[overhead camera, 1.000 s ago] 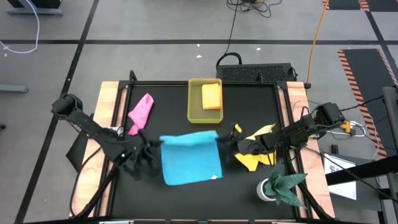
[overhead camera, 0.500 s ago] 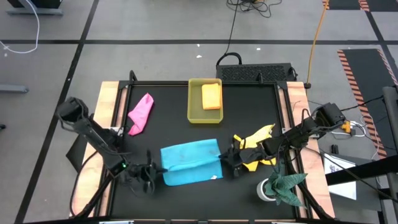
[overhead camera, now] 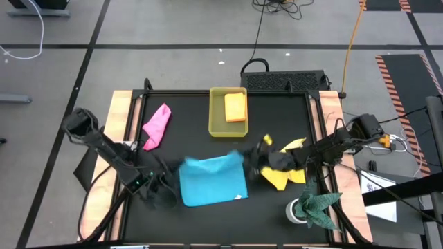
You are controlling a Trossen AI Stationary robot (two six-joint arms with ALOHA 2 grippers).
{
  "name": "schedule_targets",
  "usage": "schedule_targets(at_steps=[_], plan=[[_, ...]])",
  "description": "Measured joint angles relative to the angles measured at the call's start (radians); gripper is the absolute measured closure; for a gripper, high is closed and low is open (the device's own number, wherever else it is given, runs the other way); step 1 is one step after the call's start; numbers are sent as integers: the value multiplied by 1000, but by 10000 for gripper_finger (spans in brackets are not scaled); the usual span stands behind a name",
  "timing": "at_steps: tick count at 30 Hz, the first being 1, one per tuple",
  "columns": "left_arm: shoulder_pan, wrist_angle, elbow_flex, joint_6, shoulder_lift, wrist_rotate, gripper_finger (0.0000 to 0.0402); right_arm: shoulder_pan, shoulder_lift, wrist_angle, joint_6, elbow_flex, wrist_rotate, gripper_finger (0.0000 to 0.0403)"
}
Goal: Fold microfiber towels
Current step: Fold the blue towel
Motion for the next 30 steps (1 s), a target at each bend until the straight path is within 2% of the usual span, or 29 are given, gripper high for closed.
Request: schedule_targets(at_steps=[2, 4, 7, 9, 12, 15, 17, 22, 26, 30], plan=[[57, -3, 0, 95, -43, -170, 399, -56, -1, 90, -24, 1, 77, 403], [124, -4, 0, 194, -102, -168, 397, -99, -1, 140, -76, 1, 88, 403], [200, -12, 1, 201, -184, 9, 399, -135, -1, 112, -67, 1, 31, 403], [224, -38, 1, 176, -203, 173, 399, -140, -1, 26, -23, 1, -46, 403], [210, -73, 1, 153, -202, 400, 400, -124, -1, -133, 46, 1, -200, 403], [168, -86, 1, 94, -172, 525, 399, -89, -1, -284, 111, 0, -232, 403], [134, -79, 1, 55, -149, 586, 400, -59, -1, -352, 140, 0, -249, 403], [50, -68, 1, -81, -73, 692, 400, 15, 3, -374, 194, 0, -428, 403], [-8, -38, 1, -172, -4, 730, 399, 65, 3, -374, 198, 0, -437, 403], [-54, 37, 1, -172, 40, 732, 400, 96, 9, -332, 234, 0, -436, 403]])
